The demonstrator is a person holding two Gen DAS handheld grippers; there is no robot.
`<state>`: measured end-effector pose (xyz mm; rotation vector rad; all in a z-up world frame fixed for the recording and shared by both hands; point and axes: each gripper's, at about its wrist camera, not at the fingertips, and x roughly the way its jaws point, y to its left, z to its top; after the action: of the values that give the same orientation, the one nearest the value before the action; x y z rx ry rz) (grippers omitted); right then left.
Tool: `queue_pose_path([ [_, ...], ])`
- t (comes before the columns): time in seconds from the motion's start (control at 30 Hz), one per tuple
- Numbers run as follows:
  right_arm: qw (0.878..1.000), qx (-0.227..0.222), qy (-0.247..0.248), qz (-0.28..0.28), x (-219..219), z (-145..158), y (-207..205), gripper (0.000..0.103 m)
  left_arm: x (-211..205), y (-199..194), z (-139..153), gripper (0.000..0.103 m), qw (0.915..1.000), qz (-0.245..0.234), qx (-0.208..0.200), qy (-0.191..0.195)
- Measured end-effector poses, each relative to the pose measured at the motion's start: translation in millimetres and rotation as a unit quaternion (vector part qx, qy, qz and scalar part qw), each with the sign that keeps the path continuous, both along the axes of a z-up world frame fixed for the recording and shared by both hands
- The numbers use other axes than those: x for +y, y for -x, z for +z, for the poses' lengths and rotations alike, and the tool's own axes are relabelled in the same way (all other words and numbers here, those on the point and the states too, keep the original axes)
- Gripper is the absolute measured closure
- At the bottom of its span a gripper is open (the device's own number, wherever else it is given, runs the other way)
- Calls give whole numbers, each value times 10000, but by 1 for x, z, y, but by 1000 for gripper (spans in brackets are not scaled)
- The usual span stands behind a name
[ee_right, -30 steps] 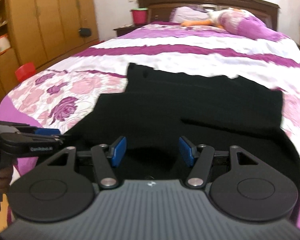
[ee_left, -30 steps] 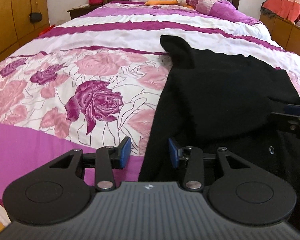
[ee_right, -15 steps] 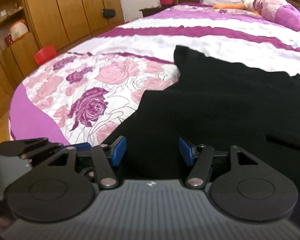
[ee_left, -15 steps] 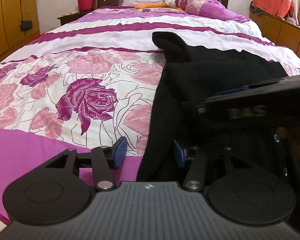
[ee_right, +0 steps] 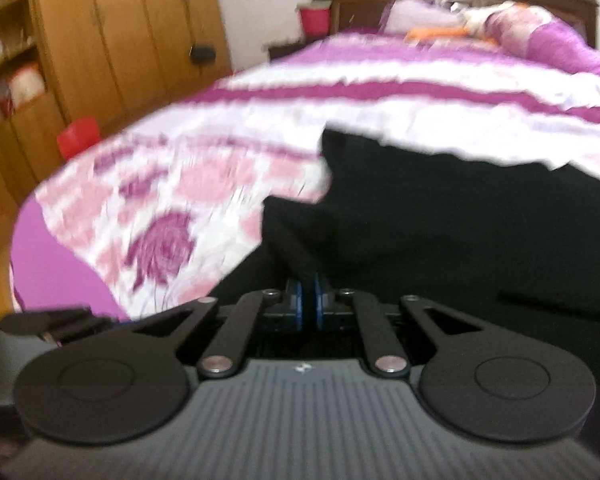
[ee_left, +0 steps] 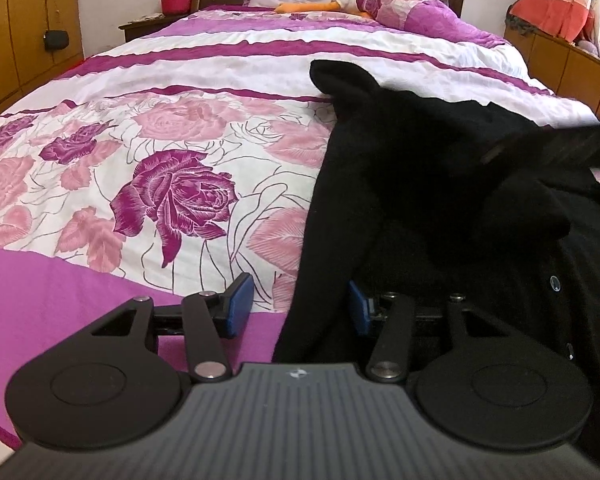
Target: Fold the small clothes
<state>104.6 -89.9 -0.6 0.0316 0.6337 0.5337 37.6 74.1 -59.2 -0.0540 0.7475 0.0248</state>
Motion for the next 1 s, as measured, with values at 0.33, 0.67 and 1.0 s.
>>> queue_pose_path([
  [0.33,9841,-399,-671,-1597,-146,28,18,94,-8,-4,1,46,9996,91,105,-256],
  [0.67,9630,281,-805,-2556,-220,-37,20,92,-16,-8,1,46,9985,118,160,-513],
  [1.0,9697,-105,-707,-2336,-235,-26,40,46,-21,-13,12,46,9973,191,5,-712],
])
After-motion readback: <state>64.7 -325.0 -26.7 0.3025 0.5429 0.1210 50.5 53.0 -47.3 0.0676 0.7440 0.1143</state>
